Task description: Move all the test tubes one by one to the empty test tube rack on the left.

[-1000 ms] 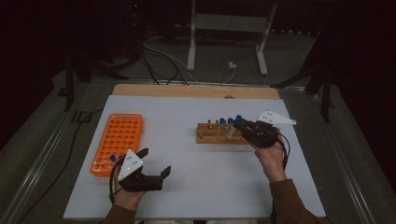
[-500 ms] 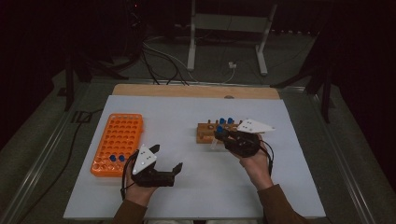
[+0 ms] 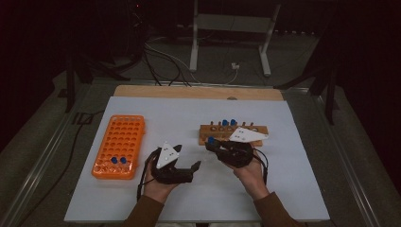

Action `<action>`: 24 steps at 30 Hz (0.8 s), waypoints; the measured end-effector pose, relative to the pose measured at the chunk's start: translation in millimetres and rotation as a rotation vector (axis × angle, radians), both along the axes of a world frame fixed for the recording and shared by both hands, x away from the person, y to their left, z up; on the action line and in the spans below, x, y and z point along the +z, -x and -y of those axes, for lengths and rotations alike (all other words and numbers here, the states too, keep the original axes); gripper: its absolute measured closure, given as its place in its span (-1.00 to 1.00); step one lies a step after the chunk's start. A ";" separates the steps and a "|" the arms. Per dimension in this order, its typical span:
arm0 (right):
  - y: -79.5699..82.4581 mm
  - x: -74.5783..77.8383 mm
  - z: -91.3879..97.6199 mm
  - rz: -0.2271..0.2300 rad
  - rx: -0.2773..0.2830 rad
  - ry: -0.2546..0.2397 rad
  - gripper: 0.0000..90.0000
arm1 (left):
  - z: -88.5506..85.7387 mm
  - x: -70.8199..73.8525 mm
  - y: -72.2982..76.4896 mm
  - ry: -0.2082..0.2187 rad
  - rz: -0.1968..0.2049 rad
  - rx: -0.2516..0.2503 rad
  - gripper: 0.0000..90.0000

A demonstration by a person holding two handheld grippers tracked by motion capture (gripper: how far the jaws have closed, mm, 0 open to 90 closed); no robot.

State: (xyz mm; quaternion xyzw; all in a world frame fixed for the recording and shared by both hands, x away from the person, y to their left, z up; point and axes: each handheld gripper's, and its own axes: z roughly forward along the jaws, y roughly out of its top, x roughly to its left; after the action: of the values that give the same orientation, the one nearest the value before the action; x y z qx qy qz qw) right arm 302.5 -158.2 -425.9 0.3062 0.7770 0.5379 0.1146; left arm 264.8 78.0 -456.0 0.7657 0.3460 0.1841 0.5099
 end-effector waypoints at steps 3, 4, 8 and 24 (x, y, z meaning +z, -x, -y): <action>2.7 -0.5 -4.2 -0.002 0.016 -0.003 0.71 | 5.3 1.1 -1.6 0.012 0.005 -0.030 -0.32; 3.7 -0.7 -5.5 -0.005 0.021 -0.002 0.71 | 7.1 1.2 -1.9 0.013 0.009 -0.040 -0.23; 5.6 -1.8 -8.5 -0.008 0.034 -0.001 0.71 | 14.1 1.3 -2.1 0.005 0.020 -0.066 0.06; 7.9 -4.3 -10.6 -0.023 0.056 -0.009 0.71 | 18.4 -0.1 -3.8 -0.002 0.028 -0.097 0.72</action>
State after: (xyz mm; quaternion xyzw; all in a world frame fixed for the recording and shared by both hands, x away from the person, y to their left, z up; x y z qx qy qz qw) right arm 294.5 -147.6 -430.2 0.2909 0.7841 0.5409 0.0890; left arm 268.6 59.6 -456.1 0.7794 0.3013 0.1702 0.5223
